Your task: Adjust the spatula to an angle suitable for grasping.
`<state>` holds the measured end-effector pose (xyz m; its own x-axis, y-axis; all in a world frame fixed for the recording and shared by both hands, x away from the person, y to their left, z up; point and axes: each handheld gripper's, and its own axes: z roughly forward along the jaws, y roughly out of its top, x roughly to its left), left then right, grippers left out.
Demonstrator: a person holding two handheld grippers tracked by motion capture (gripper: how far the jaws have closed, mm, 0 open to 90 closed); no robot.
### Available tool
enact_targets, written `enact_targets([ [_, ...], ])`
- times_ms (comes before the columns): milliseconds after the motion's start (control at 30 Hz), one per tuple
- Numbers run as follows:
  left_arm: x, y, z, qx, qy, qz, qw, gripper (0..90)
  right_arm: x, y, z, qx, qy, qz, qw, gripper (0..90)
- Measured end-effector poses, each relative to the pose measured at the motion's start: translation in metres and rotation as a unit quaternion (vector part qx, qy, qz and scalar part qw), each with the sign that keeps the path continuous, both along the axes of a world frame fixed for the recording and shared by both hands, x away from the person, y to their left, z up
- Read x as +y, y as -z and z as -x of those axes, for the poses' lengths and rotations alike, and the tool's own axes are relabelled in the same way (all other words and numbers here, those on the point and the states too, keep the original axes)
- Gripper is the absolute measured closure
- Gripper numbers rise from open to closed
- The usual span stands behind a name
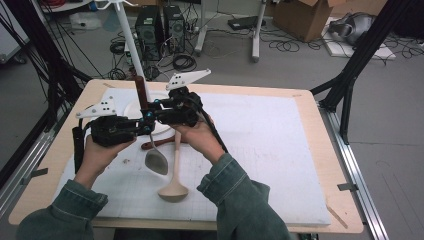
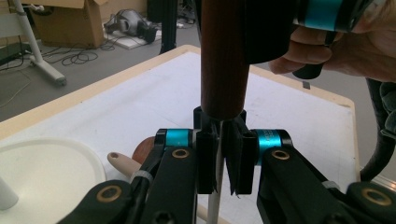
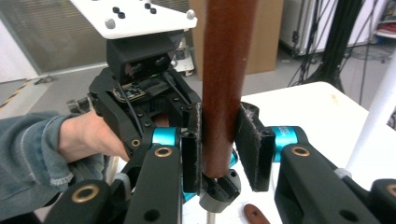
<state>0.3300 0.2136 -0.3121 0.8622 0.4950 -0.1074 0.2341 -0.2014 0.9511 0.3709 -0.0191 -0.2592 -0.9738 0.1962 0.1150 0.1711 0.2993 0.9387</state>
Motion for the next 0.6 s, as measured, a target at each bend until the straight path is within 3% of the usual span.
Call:
enact_targets([
  [167, 0.003, 0.001, -0.001, 0.010, 0.017, 0.008, 0.9998, 81.4, 0.001, 0.001, -0.001, 0.001, -0.015, 0.002, 0.9999, 73.2],
  [433, 0.012, 0.003, -0.006, 0.029, 0.059, 0.029, 0.9974, 76.8, -0.001, 0.004, -0.004, 0.003, -0.036, 0.003, 0.9993, 73.3],
  [600, 0.013, 0.003, -0.006, 0.029, 0.063, 0.030, 0.9971, 78.1, -0.002, 0.005, -0.005, 0.004, -0.045, -0.001, 0.9990, 73.3],
])
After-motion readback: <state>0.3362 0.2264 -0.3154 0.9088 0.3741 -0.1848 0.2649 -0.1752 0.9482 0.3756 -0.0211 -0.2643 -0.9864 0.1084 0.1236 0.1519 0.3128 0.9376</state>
